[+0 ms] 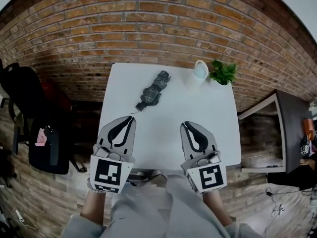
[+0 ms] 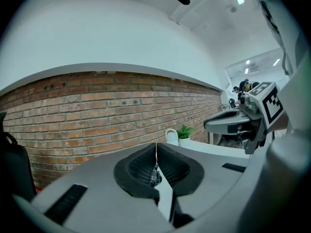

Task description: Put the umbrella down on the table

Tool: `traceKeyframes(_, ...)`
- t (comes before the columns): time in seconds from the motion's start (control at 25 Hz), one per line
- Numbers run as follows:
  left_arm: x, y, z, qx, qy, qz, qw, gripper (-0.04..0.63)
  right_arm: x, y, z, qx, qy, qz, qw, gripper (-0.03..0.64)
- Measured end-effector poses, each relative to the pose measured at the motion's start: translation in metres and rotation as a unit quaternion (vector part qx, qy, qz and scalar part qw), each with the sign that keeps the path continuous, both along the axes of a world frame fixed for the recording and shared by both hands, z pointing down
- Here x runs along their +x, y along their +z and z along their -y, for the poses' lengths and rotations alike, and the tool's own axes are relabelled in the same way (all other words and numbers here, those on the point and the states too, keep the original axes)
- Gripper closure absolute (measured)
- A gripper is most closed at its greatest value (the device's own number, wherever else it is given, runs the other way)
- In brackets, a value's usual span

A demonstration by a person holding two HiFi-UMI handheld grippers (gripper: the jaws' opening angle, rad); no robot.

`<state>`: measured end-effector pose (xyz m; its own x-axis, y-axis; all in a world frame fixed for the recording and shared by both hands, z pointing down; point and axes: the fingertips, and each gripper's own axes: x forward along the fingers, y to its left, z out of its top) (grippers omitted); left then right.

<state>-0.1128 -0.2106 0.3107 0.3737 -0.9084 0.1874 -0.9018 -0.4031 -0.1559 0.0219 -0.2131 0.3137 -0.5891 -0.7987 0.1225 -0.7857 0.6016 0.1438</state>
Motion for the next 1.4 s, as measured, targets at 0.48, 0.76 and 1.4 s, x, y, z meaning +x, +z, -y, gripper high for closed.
traceKeyframes(0.48, -0.007, 0.006, -0.007, -0.008, -0.003, 0.005, 1.0, 0.569, -0.013, 0.003, -0.008, 0.001, -0.017, -0.004, 1.0, 0.565)
traceKeyframes(0.76, -0.006, 0.006, -0.006, -0.003, -0.002, 0.01, 0.9999, 0.569, -0.014, 0.003, -0.009, 0.003, -0.013, -0.005, 1.0, 0.565)
traceKeyframes(1.4, -0.007, 0.013, -0.001, -0.011, 0.001, 0.013, 0.9999, 0.569, -0.019, 0.01, -0.006, -0.005, -0.015, -0.019, 1.0, 0.565)
